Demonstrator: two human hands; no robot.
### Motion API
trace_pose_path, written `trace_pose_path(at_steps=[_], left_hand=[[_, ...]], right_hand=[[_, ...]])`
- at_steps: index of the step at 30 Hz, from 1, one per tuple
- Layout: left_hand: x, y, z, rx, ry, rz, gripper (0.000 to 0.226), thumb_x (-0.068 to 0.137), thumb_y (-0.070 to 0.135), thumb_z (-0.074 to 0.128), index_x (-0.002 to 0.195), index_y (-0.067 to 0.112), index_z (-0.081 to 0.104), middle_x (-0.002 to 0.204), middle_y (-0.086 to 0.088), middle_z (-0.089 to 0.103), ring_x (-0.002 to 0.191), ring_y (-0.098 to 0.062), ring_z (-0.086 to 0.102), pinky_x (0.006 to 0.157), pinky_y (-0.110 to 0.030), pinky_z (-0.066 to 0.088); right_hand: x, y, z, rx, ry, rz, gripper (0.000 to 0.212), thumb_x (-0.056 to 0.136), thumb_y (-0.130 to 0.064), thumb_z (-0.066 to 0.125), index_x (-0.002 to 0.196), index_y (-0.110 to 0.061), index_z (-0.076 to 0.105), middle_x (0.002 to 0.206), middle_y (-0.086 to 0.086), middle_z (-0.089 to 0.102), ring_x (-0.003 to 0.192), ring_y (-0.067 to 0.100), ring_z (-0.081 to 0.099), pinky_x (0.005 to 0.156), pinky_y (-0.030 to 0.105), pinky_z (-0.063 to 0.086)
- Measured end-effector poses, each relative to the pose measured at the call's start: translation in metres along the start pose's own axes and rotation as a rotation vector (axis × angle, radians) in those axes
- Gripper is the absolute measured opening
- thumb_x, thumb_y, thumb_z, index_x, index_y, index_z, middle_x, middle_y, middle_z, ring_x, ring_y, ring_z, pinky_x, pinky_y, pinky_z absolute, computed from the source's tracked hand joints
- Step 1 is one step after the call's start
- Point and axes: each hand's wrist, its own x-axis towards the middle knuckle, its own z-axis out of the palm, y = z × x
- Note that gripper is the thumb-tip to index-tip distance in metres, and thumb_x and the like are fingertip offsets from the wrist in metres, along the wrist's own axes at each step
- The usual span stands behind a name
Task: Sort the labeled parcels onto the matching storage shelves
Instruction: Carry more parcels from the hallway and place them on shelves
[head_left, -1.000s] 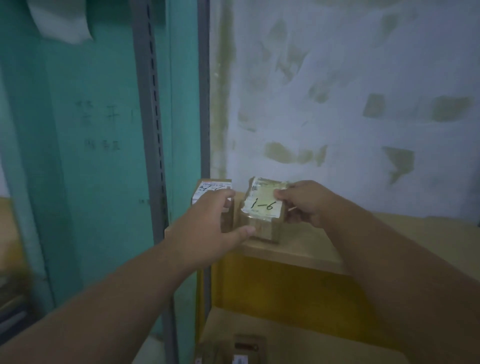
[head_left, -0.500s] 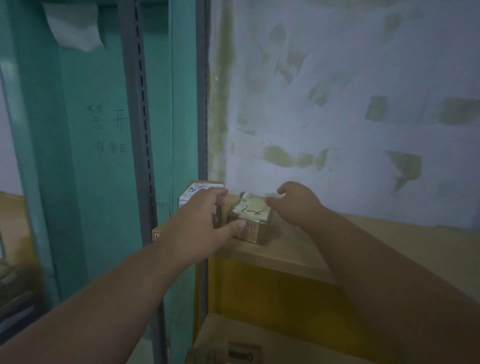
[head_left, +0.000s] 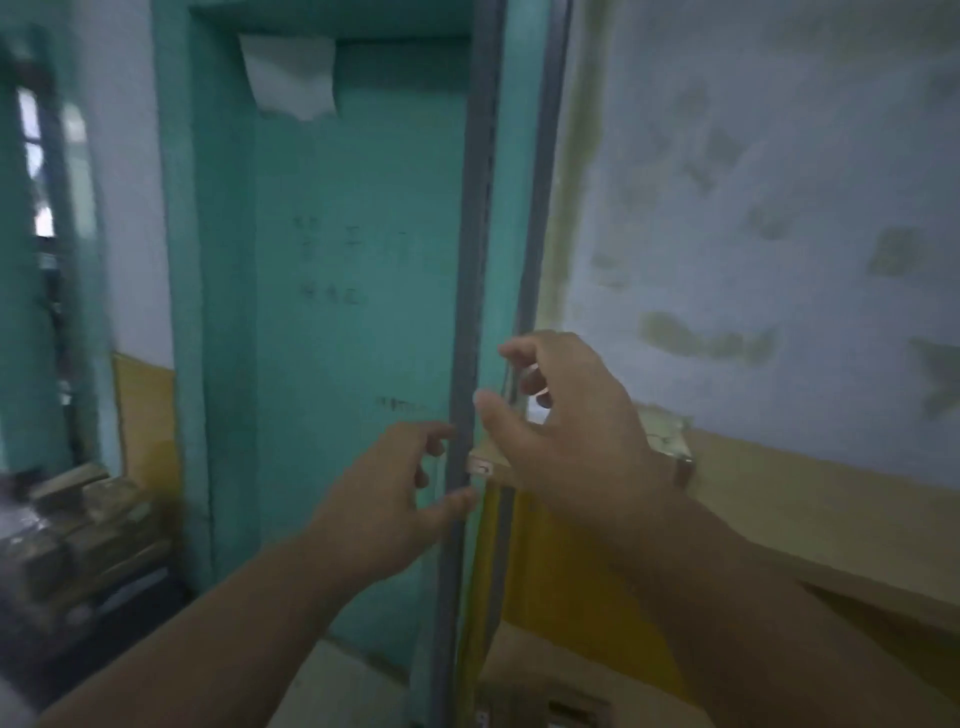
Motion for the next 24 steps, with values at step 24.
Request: trace_pose_path(at_steps=[24], left_hand=[[-0.105, -0.446, -0.268, 0.227, 0.052, -0.614, 0.048, 0.086, 0.048, 0.070, 0.130, 0.038, 0.051, 0.115, 0.019, 0.051, 0.096, -0.002, 0.054, 0.077, -0.016, 0.045]], right_hand=[[0.128, -0.244, 0.493, 0.448, -0.346, -0.155, 0.030, 0.087, -0.048, 0.059, 0.113, -0.033, 0.056, 0.102, -0.015, 0.052, 0.086, -0.006, 0.052, 0.069, 0.010, 0.038]])
